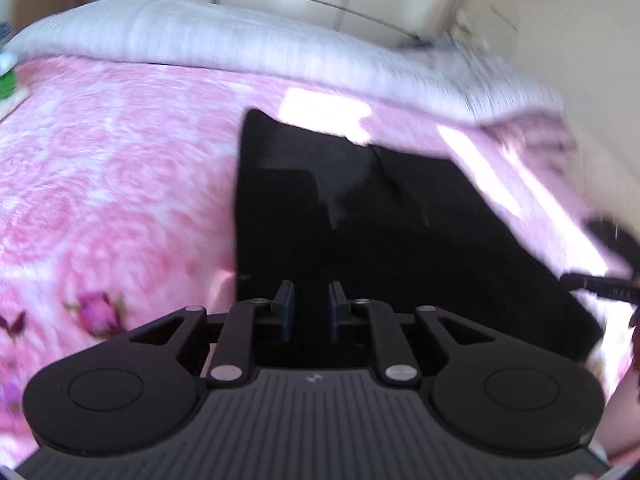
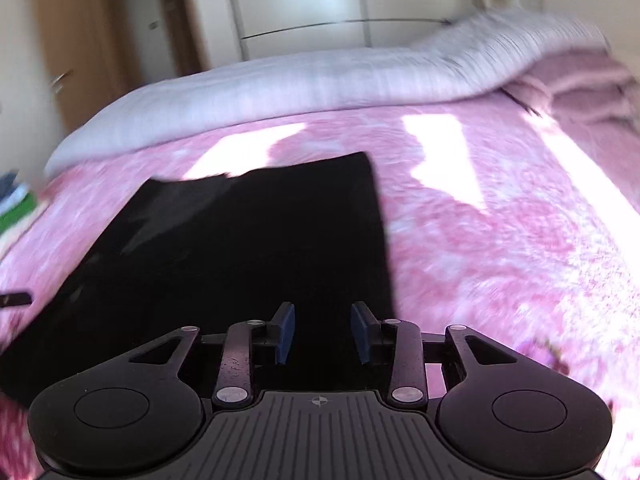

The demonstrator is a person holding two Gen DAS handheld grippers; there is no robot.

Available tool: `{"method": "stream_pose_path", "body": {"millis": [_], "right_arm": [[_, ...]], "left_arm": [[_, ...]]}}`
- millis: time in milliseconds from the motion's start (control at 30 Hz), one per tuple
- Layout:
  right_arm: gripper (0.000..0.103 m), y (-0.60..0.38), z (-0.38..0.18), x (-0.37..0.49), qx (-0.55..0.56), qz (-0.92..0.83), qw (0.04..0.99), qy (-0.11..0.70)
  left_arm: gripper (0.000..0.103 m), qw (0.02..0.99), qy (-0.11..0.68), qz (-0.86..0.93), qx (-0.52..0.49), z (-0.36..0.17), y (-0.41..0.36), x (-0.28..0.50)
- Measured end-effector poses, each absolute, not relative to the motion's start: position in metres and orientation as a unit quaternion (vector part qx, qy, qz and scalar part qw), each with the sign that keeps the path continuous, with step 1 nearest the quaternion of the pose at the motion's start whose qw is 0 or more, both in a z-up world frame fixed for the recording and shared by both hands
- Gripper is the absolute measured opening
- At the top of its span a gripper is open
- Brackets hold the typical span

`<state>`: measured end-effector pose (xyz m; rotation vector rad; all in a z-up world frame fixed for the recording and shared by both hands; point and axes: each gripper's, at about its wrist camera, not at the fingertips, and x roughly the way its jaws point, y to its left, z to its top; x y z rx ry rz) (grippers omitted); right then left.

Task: Fold clothes
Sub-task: 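Lay the folded hem down and open both grippers, pulling back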

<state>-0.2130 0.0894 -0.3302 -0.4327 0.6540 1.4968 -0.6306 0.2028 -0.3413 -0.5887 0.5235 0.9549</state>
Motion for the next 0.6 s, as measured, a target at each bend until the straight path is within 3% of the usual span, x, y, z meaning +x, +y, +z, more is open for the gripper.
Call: {"method": "stream_pose_path", "body": {"millis": [133, 233, 367, 600], "right_arm": [[0.035, 0.067, -0.360, -0.236, -0.249, 0.652, 0.659, 0.279], [0.035, 0.056, -0.374, -0.224, -0.255, 0.648, 0.668, 0.261], [0.025, 0.050, -0.360, -0.204, -0.243, 0.631, 0.675, 0.294], [0.026, 0.029, -0.343, -0.239, -0.244, 0.627, 0.683, 0.283]], "left_arm": [[0.012, 0.808, 0.269, 0.455, -0.259, -0.365, 0.184, -0.631], [0.003, 0.800, 0.263, 0.467, -0.269, -0.365, 0.179, -0.646], [0.002, 0.795, 0.277, 0.480, -0.247, -0.345, 0.161, -0.649], [0.008, 0.783, 0.285, 0.502, -0.230, -0.343, 0.137, -0.630]]}}
